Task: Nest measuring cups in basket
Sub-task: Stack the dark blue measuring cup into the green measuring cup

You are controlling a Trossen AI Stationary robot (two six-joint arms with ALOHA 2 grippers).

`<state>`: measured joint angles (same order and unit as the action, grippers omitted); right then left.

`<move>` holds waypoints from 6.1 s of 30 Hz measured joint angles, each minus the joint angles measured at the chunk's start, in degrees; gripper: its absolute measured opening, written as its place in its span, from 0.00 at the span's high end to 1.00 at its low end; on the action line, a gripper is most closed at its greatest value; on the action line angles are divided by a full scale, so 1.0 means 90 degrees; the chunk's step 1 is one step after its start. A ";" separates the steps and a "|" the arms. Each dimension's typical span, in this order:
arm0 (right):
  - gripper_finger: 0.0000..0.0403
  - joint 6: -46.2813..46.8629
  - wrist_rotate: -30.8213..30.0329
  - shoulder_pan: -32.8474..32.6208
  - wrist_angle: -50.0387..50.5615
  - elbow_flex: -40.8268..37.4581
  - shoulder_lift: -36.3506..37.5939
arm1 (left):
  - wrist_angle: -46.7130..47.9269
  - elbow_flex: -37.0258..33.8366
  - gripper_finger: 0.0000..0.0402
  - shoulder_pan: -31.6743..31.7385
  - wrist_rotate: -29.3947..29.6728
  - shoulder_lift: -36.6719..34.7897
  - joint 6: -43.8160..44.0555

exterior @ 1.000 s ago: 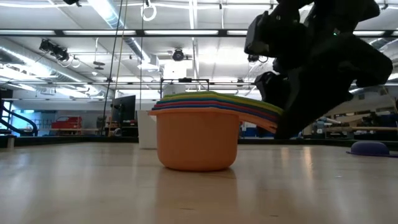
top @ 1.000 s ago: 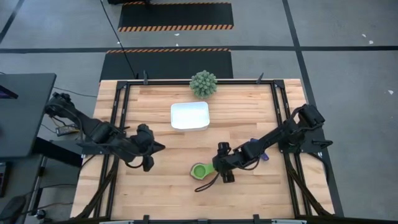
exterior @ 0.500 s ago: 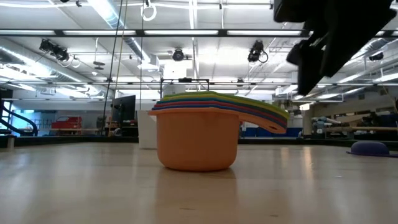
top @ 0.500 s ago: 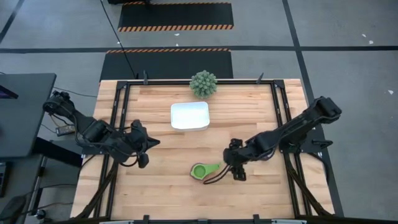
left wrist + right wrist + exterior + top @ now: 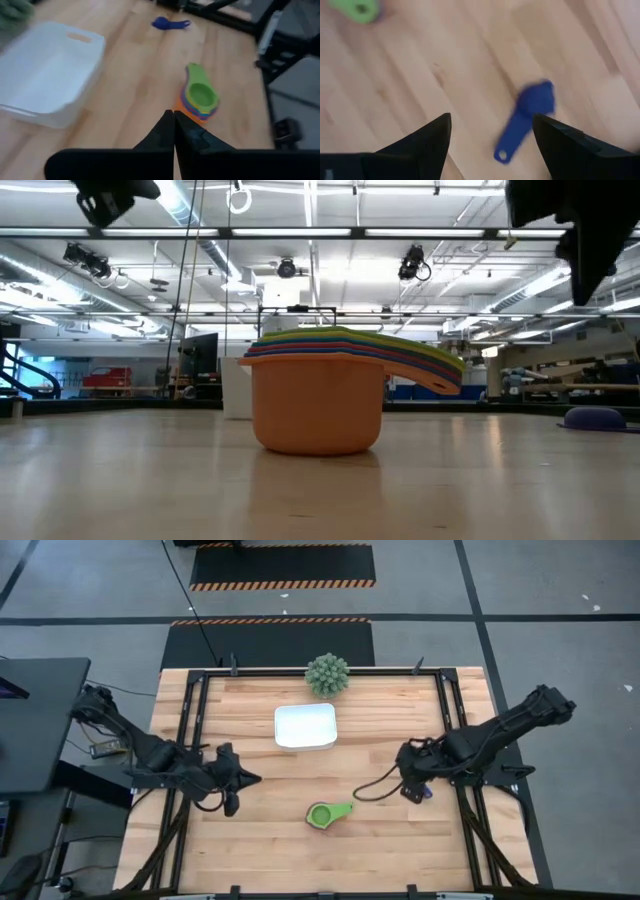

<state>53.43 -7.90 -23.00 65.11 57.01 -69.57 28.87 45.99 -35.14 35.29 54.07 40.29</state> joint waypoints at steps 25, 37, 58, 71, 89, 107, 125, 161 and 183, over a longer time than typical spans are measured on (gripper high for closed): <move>0.43 -0.1361 0.0447 -0.2310 -0.1089 -0.2099 -0.0113 | -0.1531 -0.0888 0.98 -0.0012 -0.0340 -0.0149 0.0450; 0.50 -0.0723 -0.0325 -0.2725 -0.1762 -0.2690 -0.0994 | -0.1608 -0.0888 0.98 -0.0012 -0.0335 -0.0149 0.0452; 0.68 -0.0275 -0.1225 -0.3449 -0.1439 -0.2621 -0.1447 | -0.1659 -0.0888 0.98 -0.0007 -0.0335 -0.0149 0.0457; 0.97 0.0111 -0.1556 -0.3449 -0.0937 -0.2143 -0.1436 | -0.1793 -0.0888 0.98 -0.0007 -0.0312 -0.0149 0.0682; 0.99 0.0295 -0.1913 -0.3204 -0.1509 -0.0001 -0.1256 | -0.2380 -0.0888 0.66 0.0345 -0.0948 0.0465 0.0422; 0.99 0.0066 0.0360 -0.1243 -0.5950 -0.0453 -0.0070 | -0.2354 -0.0888 0.60 0.0345 -0.1214 0.0465 0.0375; 0.99 0.1255 0.3618 0.1055 -1.1917 -0.2865 -0.1505 | -0.2414 -0.0888 0.60 0.0345 -0.1408 0.0463 0.0515; 0.80 0.1932 0.4986 0.2078 -1.3266 -0.3519 -0.3114 | -0.2684 -0.0886 0.60 0.0342 -0.1338 0.0463 0.0945; 0.80 0.3066 0.4173 0.1851 -1.2805 -0.3512 -0.3109 | -0.2705 -0.0886 0.60 0.0342 -0.1340 0.0463 0.0729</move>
<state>81.02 29.65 -6.35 -50.13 25.41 -97.56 4.52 38.02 -32.05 23.23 58.24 46.86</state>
